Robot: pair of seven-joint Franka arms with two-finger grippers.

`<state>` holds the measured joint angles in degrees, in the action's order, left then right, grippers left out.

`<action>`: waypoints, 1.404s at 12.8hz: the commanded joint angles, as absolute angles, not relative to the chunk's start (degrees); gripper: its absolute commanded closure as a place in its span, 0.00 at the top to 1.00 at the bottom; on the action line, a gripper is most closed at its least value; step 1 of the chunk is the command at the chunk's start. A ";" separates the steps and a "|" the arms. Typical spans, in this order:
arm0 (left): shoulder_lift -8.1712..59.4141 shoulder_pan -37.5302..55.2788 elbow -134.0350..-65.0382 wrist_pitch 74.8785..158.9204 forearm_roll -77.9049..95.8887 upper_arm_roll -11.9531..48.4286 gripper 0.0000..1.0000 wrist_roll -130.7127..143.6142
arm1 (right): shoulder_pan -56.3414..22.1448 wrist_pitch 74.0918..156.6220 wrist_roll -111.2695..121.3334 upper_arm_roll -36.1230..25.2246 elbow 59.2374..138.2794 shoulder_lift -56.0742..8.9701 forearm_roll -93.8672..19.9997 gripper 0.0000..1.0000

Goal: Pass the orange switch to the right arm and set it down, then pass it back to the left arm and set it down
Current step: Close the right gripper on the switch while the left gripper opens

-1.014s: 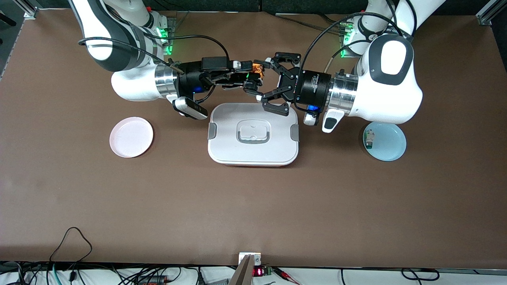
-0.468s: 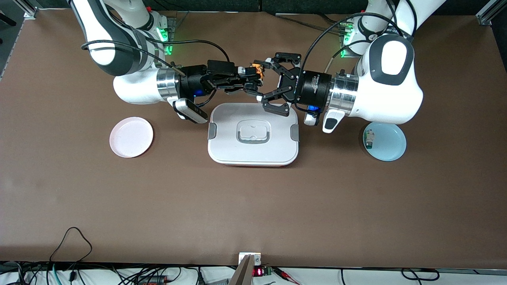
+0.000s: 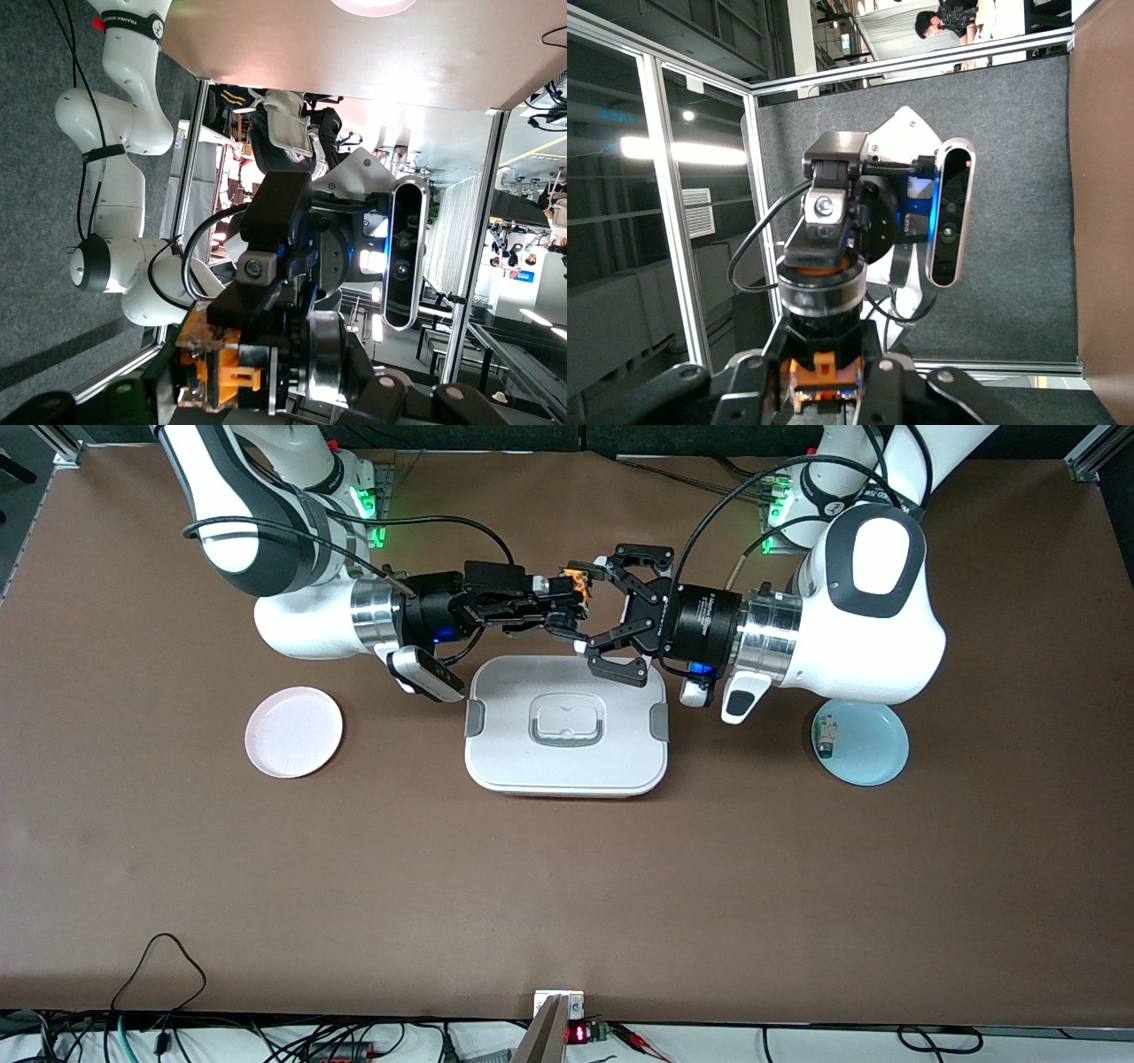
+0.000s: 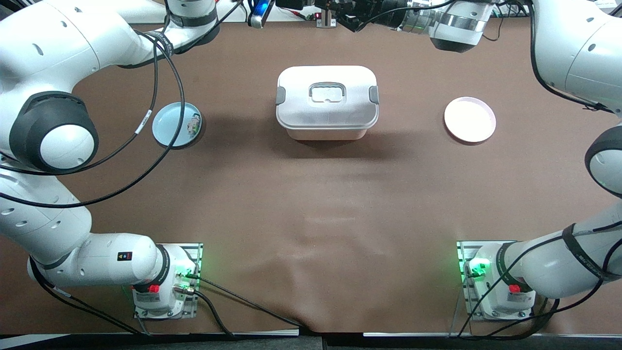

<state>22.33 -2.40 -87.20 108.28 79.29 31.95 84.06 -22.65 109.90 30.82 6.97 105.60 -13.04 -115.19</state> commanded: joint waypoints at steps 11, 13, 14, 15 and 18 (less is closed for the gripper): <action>22.15 -2.63 -85.87 104.08 72.36 31.99 1.00 77.47 | -20.75 110.04 34.72 7.12 104.68 -14.15 -115.40 0.21; 21.88 -3.86 -85.87 99.60 70.94 31.73 1.00 70.53 | -19.60 109.43 34.63 7.21 104.94 -13.89 -115.23 0.21; 21.88 -4.22 -84.83 96.88 66.49 31.82 1.00 65.62 | -19.16 109.25 34.54 7.12 105.03 -13.89 -115.22 0.21; 21.88 -4.22 -82.81 94.33 61.83 31.99 1.00 61.13 | -18.46 109.16 34.54 7.12 105.29 -13.89 -114.79 0.21; 21.88 -5.27 -82.35 90.18 56.71 31.81 1.00 53.55 | -17.23 109.16 34.28 7.12 105.38 -13.54 -111.72 0.21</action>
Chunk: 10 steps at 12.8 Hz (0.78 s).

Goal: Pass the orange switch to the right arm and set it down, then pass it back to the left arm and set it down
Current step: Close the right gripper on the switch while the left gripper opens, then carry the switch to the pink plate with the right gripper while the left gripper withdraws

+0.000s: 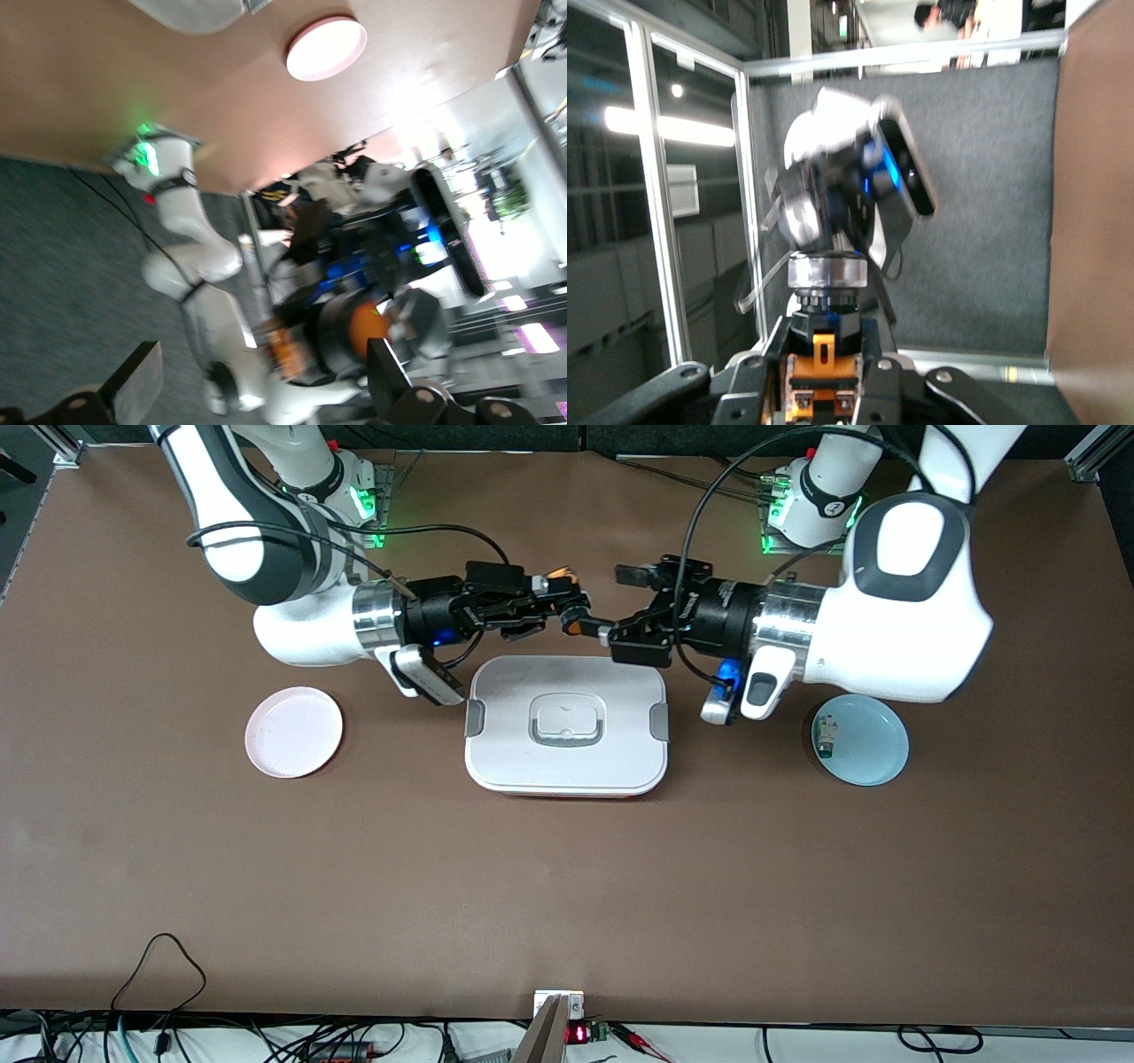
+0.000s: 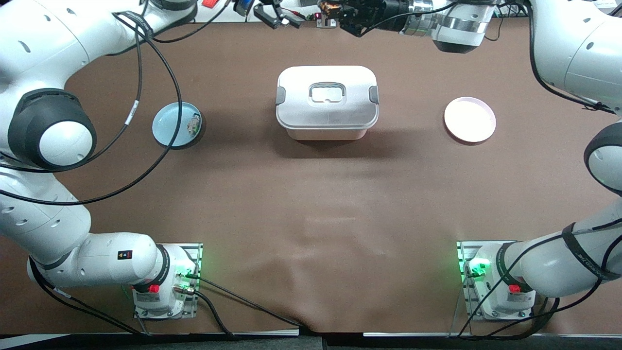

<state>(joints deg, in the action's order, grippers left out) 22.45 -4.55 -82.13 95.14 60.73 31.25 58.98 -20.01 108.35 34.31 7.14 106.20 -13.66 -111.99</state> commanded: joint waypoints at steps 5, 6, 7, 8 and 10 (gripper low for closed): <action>21.36 -5.36 -82.09 86.57 48.69 32.17 1.00 45.18 | -16.96 108.98 34.01 7.12 105.38 -13.45 -110.31 0.21; 21.18 -5.36 -82.09 86.57 48.52 31.91 1.00 43.87 | -16.27 108.98 34.10 7.12 105.21 -13.45 -106.82 0.21; 21.09 -5.36 -82.09 86.14 47.30 31.82 1.00 42.20 | -15.30 108.98 33.93 7.12 105.12 -13.45 -102.78 0.21; 21.09 -5.45 -82.09 85.70 44.50 32.25 1.00 40.88 | -14.16 108.98 33.93 7.12 105.12 -13.45 -99.18 0.21; 20.66 -5.54 -82.09 84.46 39.93 32.26 1.00 39.29 | -12.05 108.98 33.92 7.12 104.68 -13.18 -90.84 0.21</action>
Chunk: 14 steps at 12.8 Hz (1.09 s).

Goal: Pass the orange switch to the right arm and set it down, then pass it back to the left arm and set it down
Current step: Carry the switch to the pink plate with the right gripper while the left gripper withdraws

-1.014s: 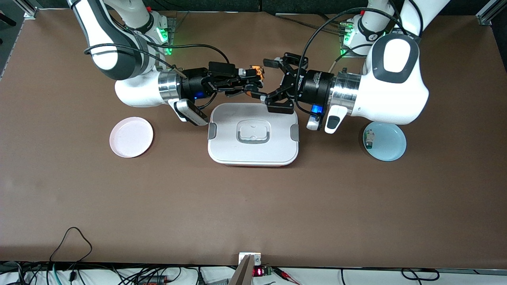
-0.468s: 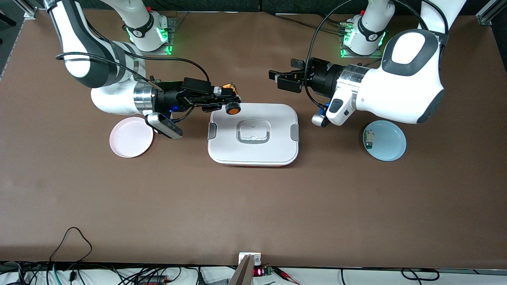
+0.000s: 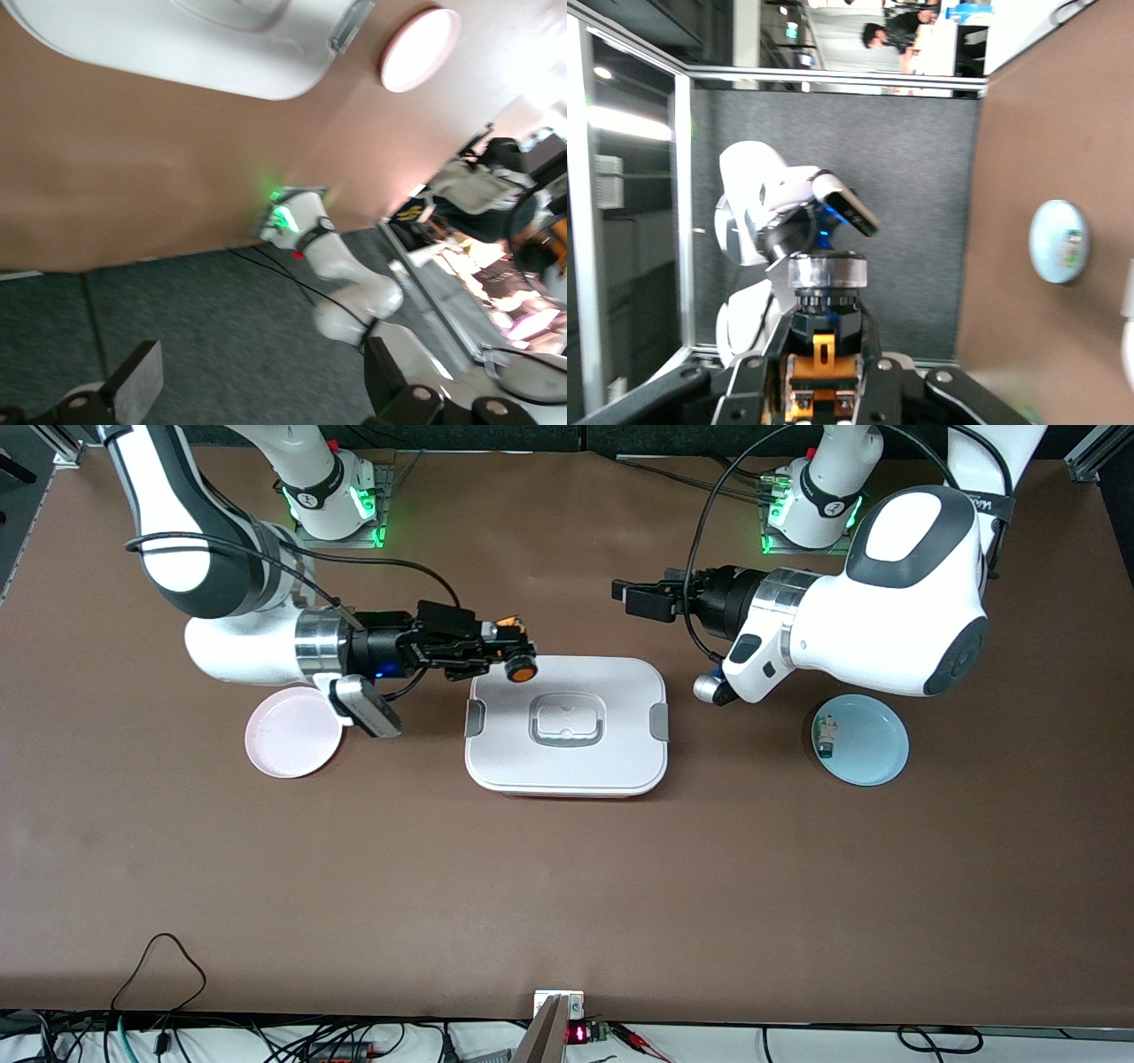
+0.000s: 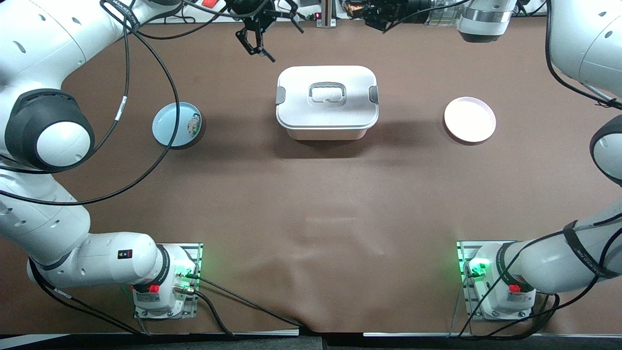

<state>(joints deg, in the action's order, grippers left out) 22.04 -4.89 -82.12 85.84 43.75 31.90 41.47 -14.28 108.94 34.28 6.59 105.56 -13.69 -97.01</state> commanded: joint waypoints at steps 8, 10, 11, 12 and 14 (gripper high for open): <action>15.05 -13.35 -82.18 77.53 11.37 31.73 1.00 8.56 | -3.87 105.21 34.72 7.12 97.74 -13.09 -39.78 0.21; 12.40 -13.71 -82.18 76.47 6.43 31.55 1.00 7.12 | -3.78 105.03 36.81 7.12 97.73 -13.18 -32.82 0.21; 12.13 -13.88 -82.09 75.59 6.07 31.55 1.00 7.12 | -3.43 104.94 37.87 7.12 98.00 -13.18 -29.13 0.21; 10.91 -13.63 -82.09 74.63 6.06 29.99 1.00 7.03 | -3.25 104.85 39.88 7.12 98.09 -13.18 -23.87 0.21; 6.60 -7.51 -82.53 74.27 2.67 22.89 1.00 7.21 | -3.34 104.94 45.76 7.12 98.35 -13.53 -12.53 0.21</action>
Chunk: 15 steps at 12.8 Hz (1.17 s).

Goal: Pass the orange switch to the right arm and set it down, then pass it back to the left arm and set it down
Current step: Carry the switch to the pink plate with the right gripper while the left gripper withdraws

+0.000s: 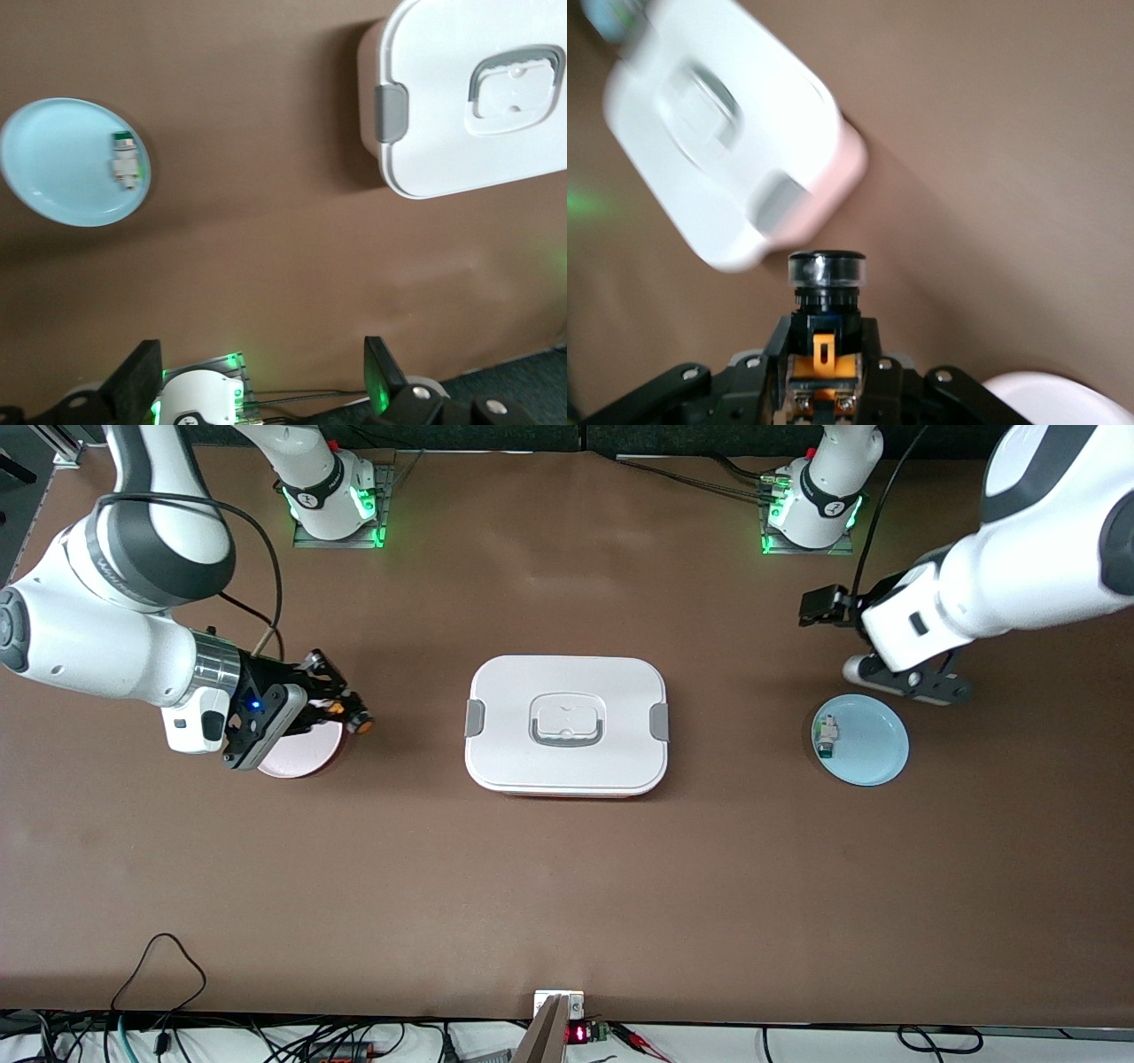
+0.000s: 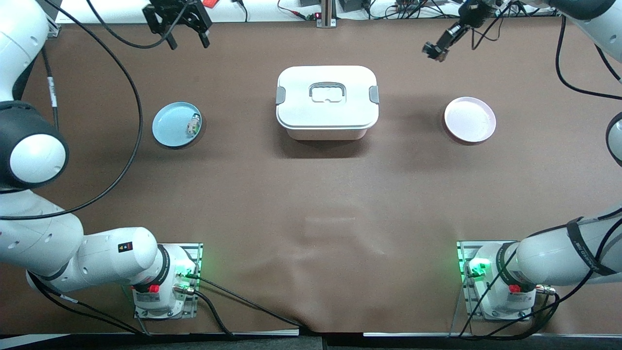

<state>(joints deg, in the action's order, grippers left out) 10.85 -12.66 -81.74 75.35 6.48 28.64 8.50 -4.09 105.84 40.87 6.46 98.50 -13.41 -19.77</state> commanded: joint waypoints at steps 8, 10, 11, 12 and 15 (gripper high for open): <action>3.61 5.80 -88.32 82.53 1.41 0.70 1.00 8.17 | -0.62 109.85 70.56 7.12 103.96 -16.26 6.33 0.21; 3.34 5.71 -88.24 82.53 1.14 0.62 1.00 8.26 | 0.35 114.06 72.67 7.12 108.96 -15.82 6.42 0.21; 3.25 5.19 -88.24 83.05 1.14 0.70 1.00 7.65 | 0.79 115.30 73.47 7.12 111.07 -15.56 6.42 0.21; 3.25 3.88 -88.24 84.01 1.23 1.40 1.00 7.47 | 1.49 116.10 74.17 7.12 112.83 -15.56 6.59 0.21; 3.25 1.67 -88.07 83.06 1.32 3.43 1.00 9.31 | 3.77 121.89 79.26 7.12 115.92 -16.17 8.17 0.21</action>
